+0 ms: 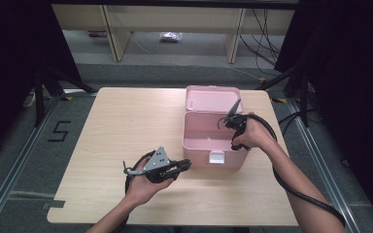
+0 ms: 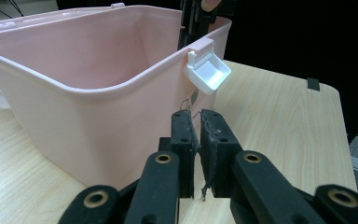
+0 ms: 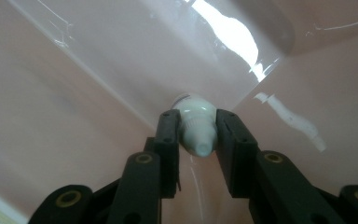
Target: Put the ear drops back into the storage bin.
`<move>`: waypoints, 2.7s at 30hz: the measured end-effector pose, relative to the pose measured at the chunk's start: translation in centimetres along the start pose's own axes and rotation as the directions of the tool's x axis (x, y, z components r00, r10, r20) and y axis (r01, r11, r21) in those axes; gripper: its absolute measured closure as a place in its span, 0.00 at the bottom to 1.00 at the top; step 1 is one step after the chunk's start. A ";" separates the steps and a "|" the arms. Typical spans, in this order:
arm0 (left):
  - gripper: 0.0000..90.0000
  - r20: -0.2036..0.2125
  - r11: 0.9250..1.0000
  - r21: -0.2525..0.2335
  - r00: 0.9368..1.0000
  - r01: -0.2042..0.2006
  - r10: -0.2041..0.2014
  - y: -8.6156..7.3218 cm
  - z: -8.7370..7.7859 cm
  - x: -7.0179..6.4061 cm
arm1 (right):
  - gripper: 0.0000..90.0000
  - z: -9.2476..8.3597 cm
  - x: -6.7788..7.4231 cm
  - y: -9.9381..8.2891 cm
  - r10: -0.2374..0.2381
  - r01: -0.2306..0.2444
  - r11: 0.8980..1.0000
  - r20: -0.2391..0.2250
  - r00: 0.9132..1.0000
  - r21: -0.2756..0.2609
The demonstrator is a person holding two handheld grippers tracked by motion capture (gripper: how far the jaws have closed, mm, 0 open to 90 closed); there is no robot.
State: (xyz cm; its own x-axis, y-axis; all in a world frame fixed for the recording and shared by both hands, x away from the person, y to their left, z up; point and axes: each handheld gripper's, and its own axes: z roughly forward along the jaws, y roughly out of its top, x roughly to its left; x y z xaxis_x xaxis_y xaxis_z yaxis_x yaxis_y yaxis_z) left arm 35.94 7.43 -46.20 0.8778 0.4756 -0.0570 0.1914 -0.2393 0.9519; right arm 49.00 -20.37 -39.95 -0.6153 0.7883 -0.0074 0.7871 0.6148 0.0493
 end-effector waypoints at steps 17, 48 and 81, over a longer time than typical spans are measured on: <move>0.92 0.000 1.000 0.000 1.000 0.002 -0.002 0.0 -0.1 0.0 | 0.80 0.3 0.1 0.3 0.001 -0.001 1.000 0.002 1.000 0.011; 0.92 0.001 1.000 0.004 1.000 -0.003 0.003 0.1 0.0 0.0 | 0.77 0.4 0.2 0.4 0.002 -0.002 1.000 -0.001 1.000 0.022; 0.99 0.020 1.000 -0.006 1.000 0.010 -0.010 0.8 -0.1 -0.3 | 0.67 -4.2 -1.1 -0.2 0.045 -0.045 0.982 -0.001 0.999 -0.186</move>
State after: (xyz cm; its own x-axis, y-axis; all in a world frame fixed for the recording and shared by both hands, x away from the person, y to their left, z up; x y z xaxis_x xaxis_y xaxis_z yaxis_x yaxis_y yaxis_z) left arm 35.83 7.18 -45.34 0.8843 0.4613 -0.0722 0.1976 -0.2295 0.9531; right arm 49.36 -21.51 -35.79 -0.5791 0.8153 -0.0042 0.7921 0.5638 0.2341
